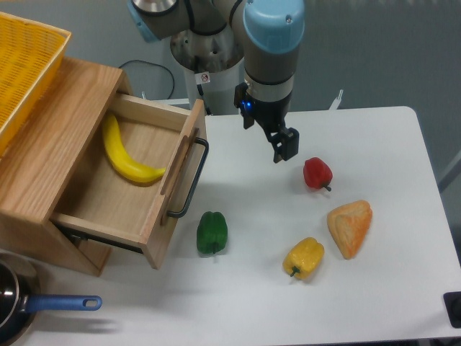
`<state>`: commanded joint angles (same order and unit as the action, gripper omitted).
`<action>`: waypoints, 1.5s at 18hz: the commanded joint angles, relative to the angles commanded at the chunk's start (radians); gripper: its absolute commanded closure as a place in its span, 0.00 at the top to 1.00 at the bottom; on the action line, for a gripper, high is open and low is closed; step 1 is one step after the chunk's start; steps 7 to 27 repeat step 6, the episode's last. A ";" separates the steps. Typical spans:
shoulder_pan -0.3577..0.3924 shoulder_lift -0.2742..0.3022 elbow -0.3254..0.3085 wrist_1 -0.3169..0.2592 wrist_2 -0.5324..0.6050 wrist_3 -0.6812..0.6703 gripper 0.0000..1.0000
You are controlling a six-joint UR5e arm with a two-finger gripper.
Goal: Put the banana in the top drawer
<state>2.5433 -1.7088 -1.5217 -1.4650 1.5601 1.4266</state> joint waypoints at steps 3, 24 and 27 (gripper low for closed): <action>-0.001 -0.017 0.002 0.032 0.003 0.000 1.00; 0.000 -0.020 0.005 0.037 0.000 -0.002 1.00; 0.000 -0.020 0.005 0.037 0.000 -0.002 1.00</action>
